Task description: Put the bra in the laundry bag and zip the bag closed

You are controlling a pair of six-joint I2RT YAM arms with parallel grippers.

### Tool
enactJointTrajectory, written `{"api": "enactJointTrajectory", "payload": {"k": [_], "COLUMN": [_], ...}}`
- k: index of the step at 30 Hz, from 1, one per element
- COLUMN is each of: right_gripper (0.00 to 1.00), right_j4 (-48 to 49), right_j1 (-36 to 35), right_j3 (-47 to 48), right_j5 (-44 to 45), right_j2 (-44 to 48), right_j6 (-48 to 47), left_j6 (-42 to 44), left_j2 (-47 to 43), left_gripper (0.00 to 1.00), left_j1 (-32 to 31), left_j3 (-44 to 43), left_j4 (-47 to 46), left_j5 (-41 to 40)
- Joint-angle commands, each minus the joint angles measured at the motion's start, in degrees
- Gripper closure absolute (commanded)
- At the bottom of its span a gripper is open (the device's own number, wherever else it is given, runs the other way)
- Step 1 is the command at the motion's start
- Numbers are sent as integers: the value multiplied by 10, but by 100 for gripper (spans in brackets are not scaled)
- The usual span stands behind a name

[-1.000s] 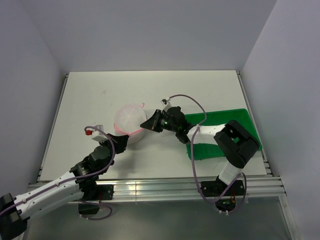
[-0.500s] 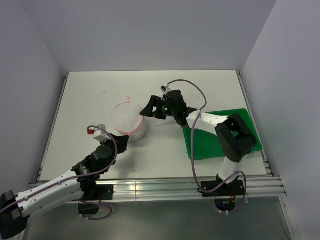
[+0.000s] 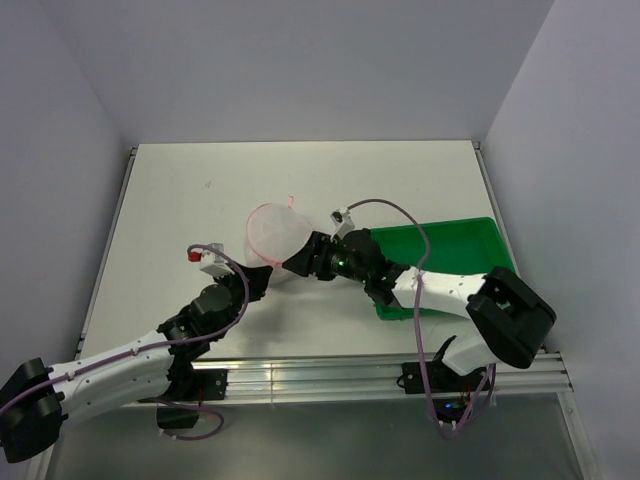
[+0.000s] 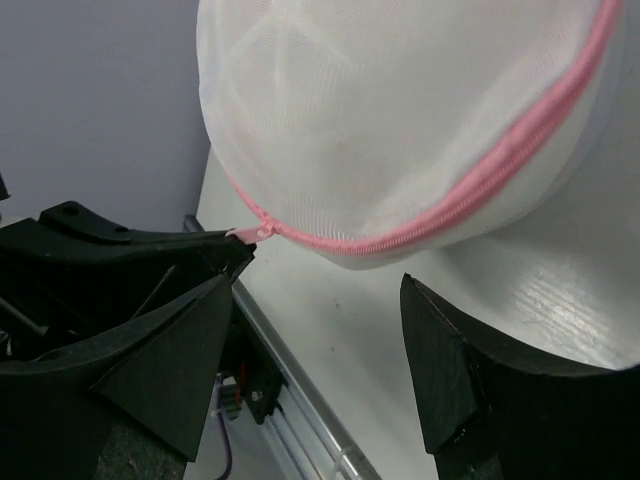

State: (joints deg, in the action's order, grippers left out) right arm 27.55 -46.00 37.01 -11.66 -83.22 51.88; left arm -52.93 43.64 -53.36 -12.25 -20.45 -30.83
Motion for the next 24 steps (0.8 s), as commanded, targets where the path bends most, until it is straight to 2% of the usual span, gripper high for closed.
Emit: {"api": "enactJointTrajectory", "payload": {"k": [1,5,13,15,16,18,19,24], "right_gripper": [25,28,36,45,57,66,74,98], "right_j4": [68,57,71,80,85,78,74,70], "right_j1": [-4,-7,-7,-7,-7,-7,-7,10], "right_j3": [-23,-14,24,25,25,33,35,44], "right_j5": [48,47,38,50,52,56,59,44], "right_j2": [39,39,-17,-19,-18,-19,-21,-39], "right_j6": [31,33,58,62,63,58,56,40], "left_j6": [-2,-2,-17,-15,-12,-11,-10,-1], "left_j2": [0,-1,10,10,9,5,2,-38], "left_gripper": [100,100,100,100,100,100,100,100], "left_j1": [-4,-5,-24,-25,-26,-26,-26,-26], "left_j3": [-20,-22,-8,-7,-5,-4,-2,1], "left_j4": [-44,-51,-73,-73,-73,-63,-57,4], "left_j5": [5,8,11,11,11,9,5,-15]}}
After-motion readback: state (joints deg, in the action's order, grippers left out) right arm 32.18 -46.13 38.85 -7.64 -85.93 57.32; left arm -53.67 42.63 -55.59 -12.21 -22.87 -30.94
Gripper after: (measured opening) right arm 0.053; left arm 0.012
